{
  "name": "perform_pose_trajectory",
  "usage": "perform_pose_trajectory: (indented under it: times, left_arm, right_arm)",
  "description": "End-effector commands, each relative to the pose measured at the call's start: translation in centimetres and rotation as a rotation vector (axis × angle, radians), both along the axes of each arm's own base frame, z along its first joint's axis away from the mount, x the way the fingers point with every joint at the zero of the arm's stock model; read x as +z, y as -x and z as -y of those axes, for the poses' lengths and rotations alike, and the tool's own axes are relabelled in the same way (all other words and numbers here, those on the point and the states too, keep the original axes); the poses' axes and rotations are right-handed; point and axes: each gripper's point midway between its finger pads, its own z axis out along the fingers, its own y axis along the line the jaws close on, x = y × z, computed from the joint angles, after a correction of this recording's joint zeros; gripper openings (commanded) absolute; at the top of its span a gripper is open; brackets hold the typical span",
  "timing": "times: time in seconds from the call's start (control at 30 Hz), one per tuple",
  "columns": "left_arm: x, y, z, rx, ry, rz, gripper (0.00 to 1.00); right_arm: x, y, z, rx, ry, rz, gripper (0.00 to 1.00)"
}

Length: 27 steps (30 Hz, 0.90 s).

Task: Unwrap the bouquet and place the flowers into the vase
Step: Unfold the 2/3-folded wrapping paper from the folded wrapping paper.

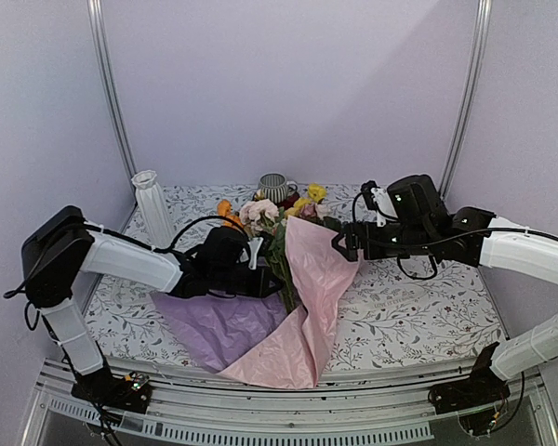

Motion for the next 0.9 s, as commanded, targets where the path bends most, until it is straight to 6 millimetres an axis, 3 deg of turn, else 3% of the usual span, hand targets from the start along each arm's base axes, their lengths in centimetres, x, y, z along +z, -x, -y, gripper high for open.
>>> perform_pose_trajectory:
  times: [0.0,0.13,0.37,0.43,0.63,0.77,0.87]
  left_arm:
    - [1.9,-0.8,3.8,-0.046,0.108,0.025,0.00]
    - [2.1,0.4,7.1,-0.131,0.147,0.034,0.00]
    - [4.2,4.2,12.5,-0.292,0.214,0.079,0.00]
    - [2.7,5.5,14.0,-0.343,0.207,0.034,0.00]
    - [1.2,9.7,17.7,-0.495,0.189,-0.010,0.00]
    - [-0.9,11.8,19.3,-0.565,0.112,-0.051,0.00]
    - [-0.9,13.5,20.4,-0.618,0.109,-0.060,0.00]
  right_arm:
    - [1.3,-1.3,1.0,-0.078,-0.004,0.053,0.98]
    - [1.9,-1.5,2.1,-0.124,0.029,0.059,0.98]
    - [3.2,-1.1,4.5,-0.188,0.048,0.072,0.99]
    - [3.6,-1.0,5.6,-0.220,0.064,0.073,0.99]
    - [5.9,-0.7,9.5,-0.323,0.100,0.120,1.00]
    - [7.6,-0.2,10.6,-0.338,0.107,0.142,0.99]
    - [8.8,0.1,11.3,-0.349,0.108,0.165,0.99]
